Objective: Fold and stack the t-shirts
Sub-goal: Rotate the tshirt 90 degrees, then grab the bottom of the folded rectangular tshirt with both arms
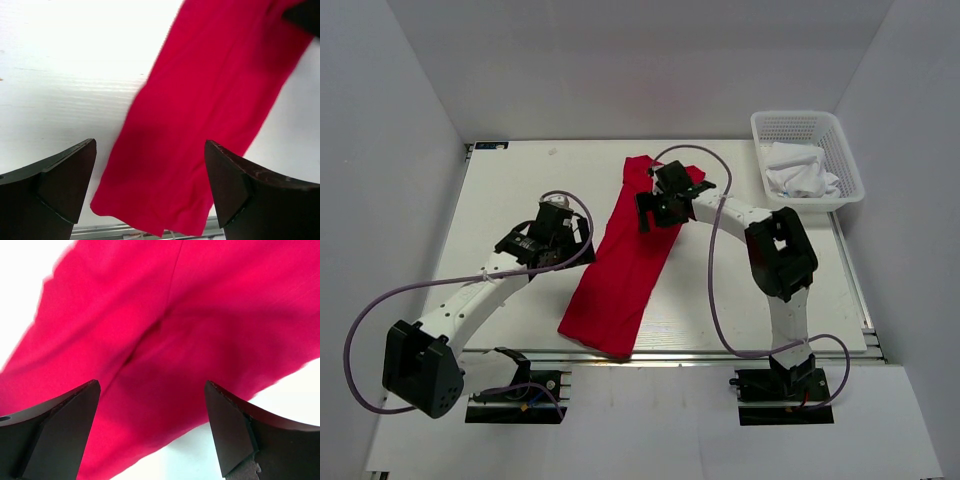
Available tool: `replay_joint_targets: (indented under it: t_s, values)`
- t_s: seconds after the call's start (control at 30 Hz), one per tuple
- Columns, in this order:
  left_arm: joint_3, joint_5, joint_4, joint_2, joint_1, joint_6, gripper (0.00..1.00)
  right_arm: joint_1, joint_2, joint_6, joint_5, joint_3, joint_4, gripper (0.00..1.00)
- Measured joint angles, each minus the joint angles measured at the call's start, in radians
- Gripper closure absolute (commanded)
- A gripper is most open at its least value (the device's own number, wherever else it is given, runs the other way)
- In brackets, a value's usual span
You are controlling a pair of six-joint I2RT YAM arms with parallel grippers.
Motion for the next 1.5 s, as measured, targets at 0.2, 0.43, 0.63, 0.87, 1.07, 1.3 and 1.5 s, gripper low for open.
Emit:
replay_joint_targets:
  t_s: [0.2,0.43,0.63,0.87,1.07,1.3,1.5]
  values:
    - [-0.016,-0.053,0.003,-0.003,0.007,-0.020,0.01,-0.002,0.037,0.042,-0.032,-0.030,-0.018,0.10]
    - [-0.017,-0.062,0.020,-0.008,0.012,-0.015,0.01,-0.076,0.139,0.066,-0.066,0.099,-0.018,0.10]
    - [-0.014,-0.036,0.066,0.025,0.014,0.011,0.01,-0.190,0.270,0.057,-0.098,0.301,-0.024,0.10]
    - [0.020,0.061,0.108,0.177,0.011,0.066,0.01,-0.270,0.423,-0.045,-0.100,0.566,-0.081,0.10]
    - [0.019,0.223,0.178,0.246,-0.013,0.136,0.01,-0.255,0.175,-0.073,-0.140,0.239,-0.033,0.10]
    - [-0.017,0.330,0.246,0.301,-0.074,0.187,0.01,-0.222,-0.376,0.074,-0.171,-0.378,0.157,0.10]
    - [-0.057,0.364,0.286,0.330,-0.133,0.198,0.04,-0.216,-0.585,0.150,-0.204,-0.691,0.179,0.10]
